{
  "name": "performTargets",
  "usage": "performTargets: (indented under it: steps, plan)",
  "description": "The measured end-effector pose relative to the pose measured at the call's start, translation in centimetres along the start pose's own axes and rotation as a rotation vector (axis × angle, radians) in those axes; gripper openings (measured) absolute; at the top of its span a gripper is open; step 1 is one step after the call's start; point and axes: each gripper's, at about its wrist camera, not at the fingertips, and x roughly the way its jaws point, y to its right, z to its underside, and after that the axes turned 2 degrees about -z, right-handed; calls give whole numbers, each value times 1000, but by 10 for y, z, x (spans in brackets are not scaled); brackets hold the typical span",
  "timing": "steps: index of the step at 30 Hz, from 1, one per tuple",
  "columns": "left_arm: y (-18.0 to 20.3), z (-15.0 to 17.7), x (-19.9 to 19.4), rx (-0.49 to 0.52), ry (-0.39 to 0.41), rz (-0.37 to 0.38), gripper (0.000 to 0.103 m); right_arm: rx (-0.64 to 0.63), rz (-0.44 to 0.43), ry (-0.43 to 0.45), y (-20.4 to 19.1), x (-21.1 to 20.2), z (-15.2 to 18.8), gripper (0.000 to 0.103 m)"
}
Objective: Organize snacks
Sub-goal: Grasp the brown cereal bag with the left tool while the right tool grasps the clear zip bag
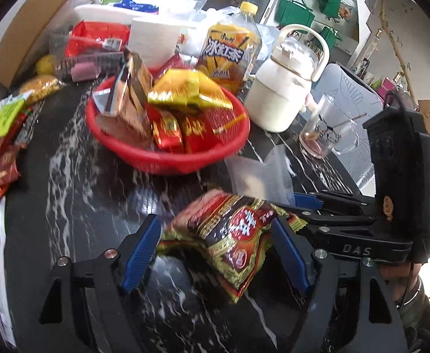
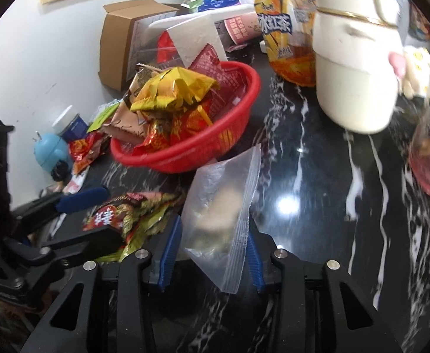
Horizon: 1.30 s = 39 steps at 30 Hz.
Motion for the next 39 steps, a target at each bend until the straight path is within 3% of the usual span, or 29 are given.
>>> performTargets:
  steps: [8, 11, 20, 23, 25, 26, 28, 34, 39]
  plan:
    - [9, 25, 1, 32, -60, -25, 77, 24, -56, 15, -9, -17, 24, 40]
    - [9, 29, -10, 31, -30, -33, 77, 8, -31, 23, -13, -24, 29, 40]
    - [26, 15, -32, 110, 86, -159, 77, -20, 47, 49, -14, -44, 40, 40]
    - [31, 6, -28, 120, 94, -170, 77, -23, 127, 74, -11, -55, 44, 41]
    - [35, 1, -23, 123, 95, -176, 77, -31, 177, 102, -10, -64, 46, 49]
    - [37, 0, -20, 123, 93, -174, 77, -28, 181, 112, -9, -68, 47, 58]
    - [39, -2, -14, 118, 83, -169, 77, -14, 164, 136, -6, -75, 49, 64]
    - [35, -1, 10, 87, 31, -236, 77, 2, 177, 123, 2, -73, 50, 66]
    - [27, 4, 18, 54, -13, -207, 78, -10, 196, 120, -1, -66, 48, 67]
